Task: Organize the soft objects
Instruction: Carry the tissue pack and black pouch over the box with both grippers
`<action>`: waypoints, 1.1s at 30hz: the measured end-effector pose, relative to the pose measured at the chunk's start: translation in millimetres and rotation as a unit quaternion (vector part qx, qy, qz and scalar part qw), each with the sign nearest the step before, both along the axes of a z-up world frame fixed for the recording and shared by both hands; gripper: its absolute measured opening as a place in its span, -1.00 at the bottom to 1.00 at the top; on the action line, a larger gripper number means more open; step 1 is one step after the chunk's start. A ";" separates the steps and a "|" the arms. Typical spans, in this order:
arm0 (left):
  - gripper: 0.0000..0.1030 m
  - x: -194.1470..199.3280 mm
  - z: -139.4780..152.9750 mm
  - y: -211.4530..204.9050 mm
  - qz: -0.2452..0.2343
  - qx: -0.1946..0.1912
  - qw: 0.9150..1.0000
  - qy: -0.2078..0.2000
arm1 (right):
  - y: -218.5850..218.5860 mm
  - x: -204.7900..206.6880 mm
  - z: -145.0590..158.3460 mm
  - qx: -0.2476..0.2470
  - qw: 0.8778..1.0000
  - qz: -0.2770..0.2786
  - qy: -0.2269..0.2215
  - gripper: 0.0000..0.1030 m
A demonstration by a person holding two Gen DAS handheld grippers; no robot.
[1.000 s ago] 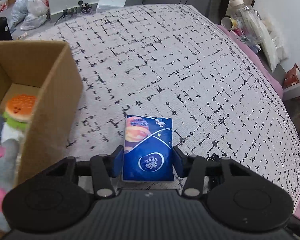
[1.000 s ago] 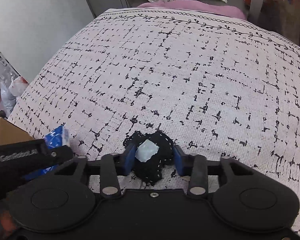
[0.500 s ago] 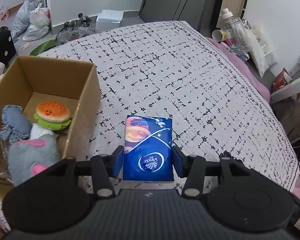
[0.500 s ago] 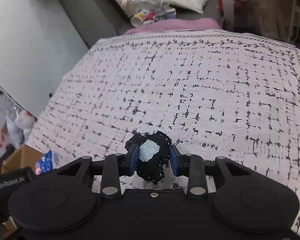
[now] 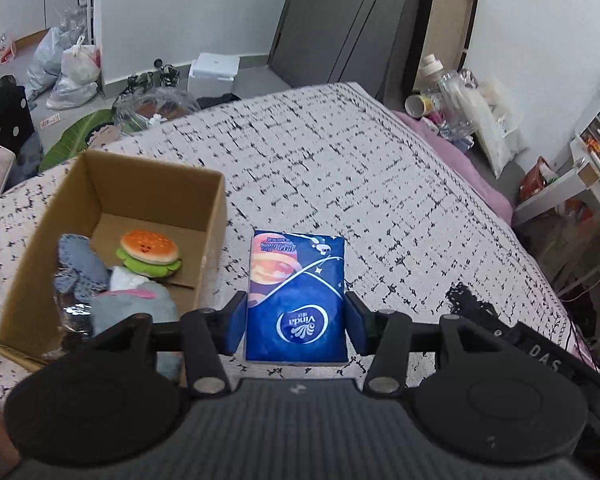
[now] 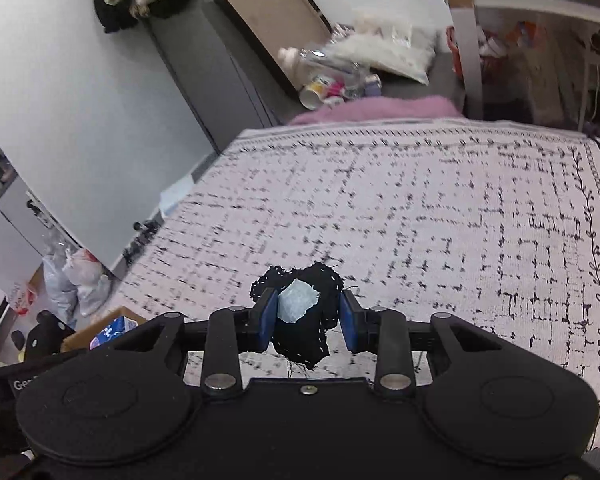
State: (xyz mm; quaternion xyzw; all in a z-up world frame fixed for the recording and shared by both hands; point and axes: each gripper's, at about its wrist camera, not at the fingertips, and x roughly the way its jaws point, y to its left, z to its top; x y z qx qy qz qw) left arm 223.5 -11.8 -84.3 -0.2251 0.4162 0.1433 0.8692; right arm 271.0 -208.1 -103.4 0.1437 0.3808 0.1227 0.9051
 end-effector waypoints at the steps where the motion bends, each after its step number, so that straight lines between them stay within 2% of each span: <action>1: -0.04 -2.6 2.3 1.9 0.001 0.000 1.000 -0.002 | 0.8 -2.0 3.5 0.000 1.000 0.002 -0.005 -0.36; 16: -0.04 -36.3 27.9 36.9 0.020 -0.001 0.999 -0.031 | 26.2 -28.6 31.0 0.003 0.999 0.031 -0.042 -0.36; 23: -0.04 -45.8 37.9 65.9 0.034 -0.001 0.999 -0.041 | 47.4 -34.8 37.3 0.004 0.997 0.056 -0.052 -0.36; 33: -0.04 -53.3 32.5 106.6 0.063 -0.004 0.997 -0.039 | 89.5 -42.5 35.2 -0.002 0.994 0.090 -0.054 -0.36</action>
